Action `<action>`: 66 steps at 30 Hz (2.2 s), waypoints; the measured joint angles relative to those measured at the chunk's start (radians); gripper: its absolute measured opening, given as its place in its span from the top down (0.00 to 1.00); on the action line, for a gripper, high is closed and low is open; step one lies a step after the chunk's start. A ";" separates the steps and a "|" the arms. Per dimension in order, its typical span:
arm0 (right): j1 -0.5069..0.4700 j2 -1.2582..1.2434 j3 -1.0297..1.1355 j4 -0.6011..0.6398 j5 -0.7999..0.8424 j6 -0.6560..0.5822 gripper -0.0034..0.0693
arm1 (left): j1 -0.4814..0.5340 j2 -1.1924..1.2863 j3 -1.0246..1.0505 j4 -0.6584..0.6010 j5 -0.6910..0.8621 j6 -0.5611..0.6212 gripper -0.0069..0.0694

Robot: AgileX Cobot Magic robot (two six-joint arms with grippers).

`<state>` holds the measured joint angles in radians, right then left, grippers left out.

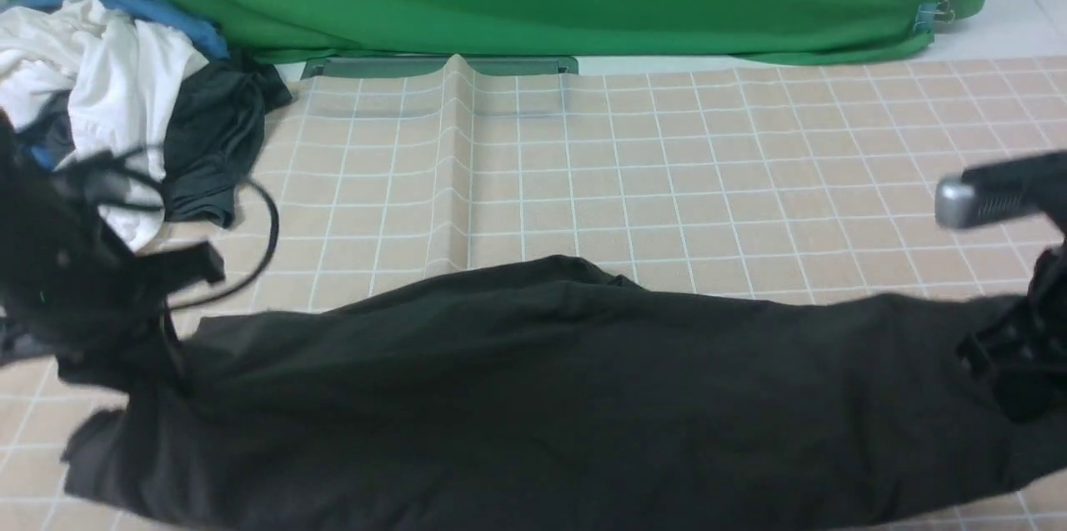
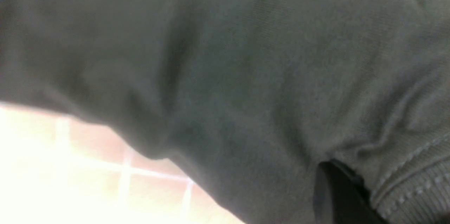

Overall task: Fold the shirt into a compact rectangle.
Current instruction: 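Pull the folded dark garment lengthwise by its ends to straighten it flat on the table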

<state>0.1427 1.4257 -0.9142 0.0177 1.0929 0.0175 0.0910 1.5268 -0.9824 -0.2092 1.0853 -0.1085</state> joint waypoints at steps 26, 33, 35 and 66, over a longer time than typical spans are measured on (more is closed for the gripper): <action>0.000 0.102 0.095 -0.079 -0.195 0.017 0.84 | 0.000 0.073 -0.076 0.270 -0.147 -0.153 0.35; 0.000 0.102 0.095 -0.081 -0.195 0.016 0.84 | 0.000 0.136 -0.156 0.172 -0.129 -0.131 0.19; 0.000 0.102 0.095 -0.081 -0.195 0.017 0.84 | 0.000 0.189 -0.156 0.148 -0.130 -0.125 0.20; 0.000 0.102 0.095 -0.082 -0.203 0.016 0.84 | 0.002 0.290 -0.330 0.209 -0.090 -0.044 0.89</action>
<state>0.1427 1.5274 -0.8193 -0.0644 0.8897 0.0333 0.0933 1.8169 -1.3120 0.0000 0.9951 -0.1530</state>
